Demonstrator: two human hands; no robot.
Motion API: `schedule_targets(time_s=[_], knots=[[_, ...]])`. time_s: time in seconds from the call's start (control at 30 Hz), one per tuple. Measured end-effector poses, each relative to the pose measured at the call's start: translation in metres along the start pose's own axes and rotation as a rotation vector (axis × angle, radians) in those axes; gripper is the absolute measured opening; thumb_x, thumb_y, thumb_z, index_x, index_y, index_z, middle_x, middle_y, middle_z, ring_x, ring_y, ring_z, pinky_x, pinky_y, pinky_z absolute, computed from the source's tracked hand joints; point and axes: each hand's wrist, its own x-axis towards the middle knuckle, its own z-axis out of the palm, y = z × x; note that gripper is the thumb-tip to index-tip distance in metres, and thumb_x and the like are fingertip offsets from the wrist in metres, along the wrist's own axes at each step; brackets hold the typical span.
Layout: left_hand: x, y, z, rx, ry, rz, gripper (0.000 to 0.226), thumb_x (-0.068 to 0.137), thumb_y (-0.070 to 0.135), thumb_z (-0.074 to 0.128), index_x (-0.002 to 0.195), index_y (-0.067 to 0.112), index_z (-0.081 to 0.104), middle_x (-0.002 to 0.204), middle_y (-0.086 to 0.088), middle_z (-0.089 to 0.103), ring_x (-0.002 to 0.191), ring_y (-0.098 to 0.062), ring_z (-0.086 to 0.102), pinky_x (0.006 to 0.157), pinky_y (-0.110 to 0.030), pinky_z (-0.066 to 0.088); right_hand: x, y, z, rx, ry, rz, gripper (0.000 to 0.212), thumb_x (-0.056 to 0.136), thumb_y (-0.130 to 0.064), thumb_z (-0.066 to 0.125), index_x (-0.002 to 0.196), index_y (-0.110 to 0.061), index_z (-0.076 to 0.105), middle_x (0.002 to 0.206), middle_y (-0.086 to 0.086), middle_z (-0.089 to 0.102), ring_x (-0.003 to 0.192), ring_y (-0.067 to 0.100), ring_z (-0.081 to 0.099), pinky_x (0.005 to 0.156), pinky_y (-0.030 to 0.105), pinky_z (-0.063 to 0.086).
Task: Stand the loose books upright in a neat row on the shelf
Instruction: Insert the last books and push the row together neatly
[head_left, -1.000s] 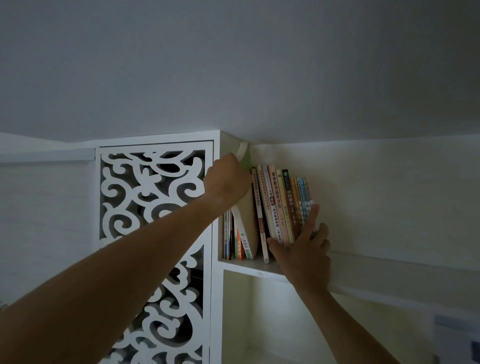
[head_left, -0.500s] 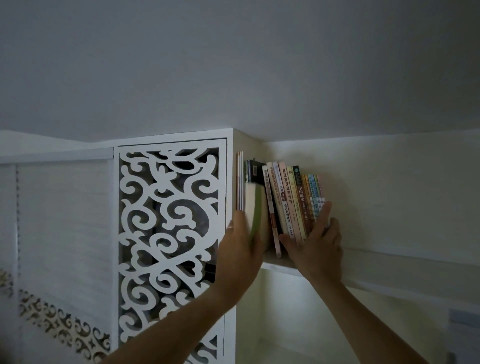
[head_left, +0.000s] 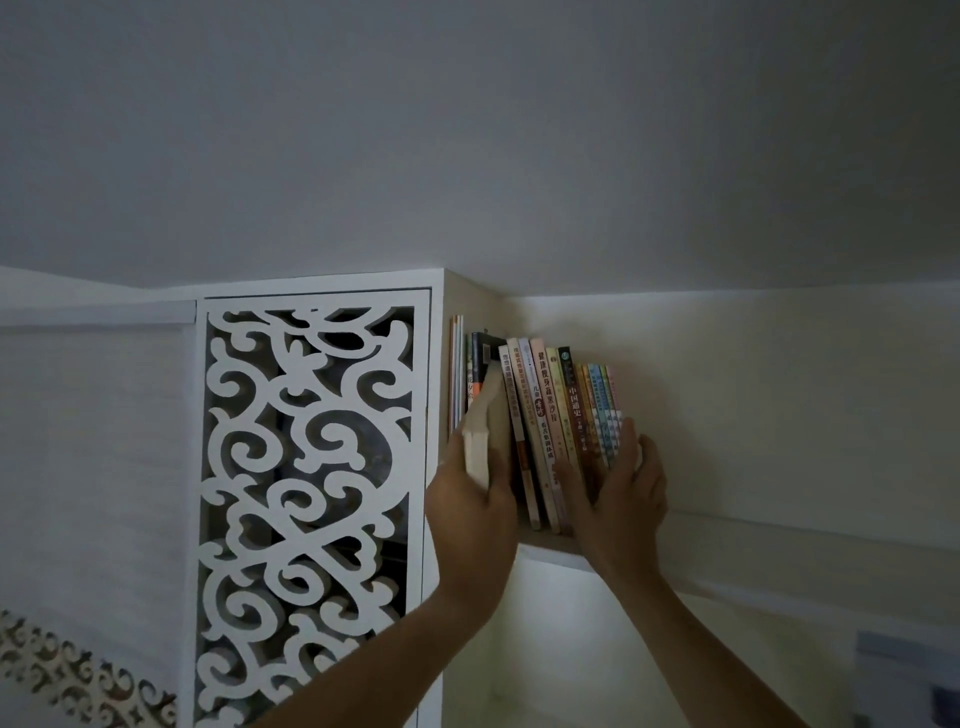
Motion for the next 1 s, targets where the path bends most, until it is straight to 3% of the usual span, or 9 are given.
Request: schedule_targets(time_s=[0.17,0.23,0.33,0.4,0.53,0.63,0.8,0.93,1.0], knots=[[-0.012,-0.006,-0.01,0.009,-0.124,0.355,0.058,0.101,0.035,0.05,0.154,0.014,0.041,0.143,0.003,0.052,0.129,-0.009,0.057,0.1,-0.027,0.056,-0.003,-0.011,-0.006,0.124,0.117,-0.017,0.071,0.094,-0.068,0.034,0.147,-0.022,0.041,0.159,0.013,0.026,0.149,0.031,0.022,0.118,0.058,0.023],[-0.015,-0.021,-0.013,0.057,-0.248,0.41,0.063,0.1,0.027,0.049,0.16,0.023,0.03,0.152,0.001,0.041,0.136,-0.02,0.051,0.103,-0.035,0.056,-0.006,-0.028,-0.016,0.264,0.161,-0.079,0.05,0.1,-0.057,0.036,0.13,-0.021,0.056,0.142,0.005,0.044,0.135,0.026,0.041,0.111,0.055,0.039],[-0.024,-0.048,-0.017,0.182,-0.377,0.53,0.07,0.1,0.03,0.049,0.162,0.035,0.018,0.161,0.004,0.029,0.145,-0.019,0.042,0.112,-0.038,0.05,0.0,-0.074,-0.044,0.672,-0.143,0.104,0.051,0.106,-0.054,0.035,0.102,-0.015,0.067,0.096,0.002,0.072,0.088,0.02,0.072,0.078,0.046,0.063],[-0.028,-0.062,-0.02,0.196,-0.383,0.552,0.071,0.101,0.031,0.051,0.163,0.036,0.015,0.161,0.004,0.029,0.148,-0.015,0.036,0.117,-0.033,0.044,0.011,-0.095,-0.059,0.625,-0.363,0.207,0.066,0.101,-0.063,0.032,0.099,-0.01,0.071,0.086,0.007,0.075,0.074,0.022,0.074,0.071,0.042,0.064],[-0.034,-0.067,-0.017,0.248,-0.429,0.56,0.073,0.098,0.038,0.057,0.161,0.028,0.02,0.159,-0.001,0.03,0.146,-0.014,0.037,0.115,-0.036,0.046,0.021,-0.1,-0.061,0.296,-0.614,0.156,0.047,0.094,-0.059,0.059,0.125,-0.025,0.059,0.107,-0.002,0.069,0.089,0.016,0.069,0.064,0.03,0.058],[-0.031,-0.068,-0.014,0.195,-0.627,0.561,0.086,0.092,0.043,0.067,0.159,0.022,0.017,0.162,-0.004,0.022,0.15,-0.02,0.028,0.117,-0.045,0.04,0.015,-0.097,-0.053,0.182,-0.537,0.13,0.032,0.098,-0.029,0.058,0.129,-0.018,0.057,0.107,0.001,0.065,0.085,0.008,0.064,0.063,0.023,0.053],[0.004,-0.078,-0.049,0.343,-1.0,0.572,0.091,0.096,0.059,0.057,0.162,0.035,-0.001,0.168,0.01,-0.004,0.155,-0.012,0.007,0.121,-0.038,0.032,0.007,-0.091,-0.068,0.336,-0.442,0.1,0.027,0.099,-0.024,0.058,0.124,-0.015,0.062,0.112,0.003,0.068,0.091,0.012,0.068,0.06,0.018,0.05],[0.02,-0.071,-0.061,0.069,-0.653,0.223,0.046,0.106,0.048,0.044,0.146,0.026,0.038,0.144,-0.003,0.037,0.131,0.002,0.043,0.096,-0.011,0.049,0.01,-0.09,-0.085,0.498,-0.373,0.061,0.014,0.095,-0.015,0.065,0.108,-0.014,0.071,0.096,-0.001,0.075,0.071,0.003,0.072,0.052,0.015,0.051],[0.026,-0.056,-0.056,-0.124,-0.555,-0.116,0.043,0.105,0.054,0.038,0.127,0.022,0.054,0.128,-0.011,0.055,0.116,-0.009,0.06,0.086,-0.016,0.055,0.013,-0.09,-0.092,0.643,-0.346,0.069,0.016,0.093,-0.01,0.066,0.106,-0.016,0.074,0.093,-0.001,0.077,0.076,0.007,0.074,0.057,0.018,0.052]])
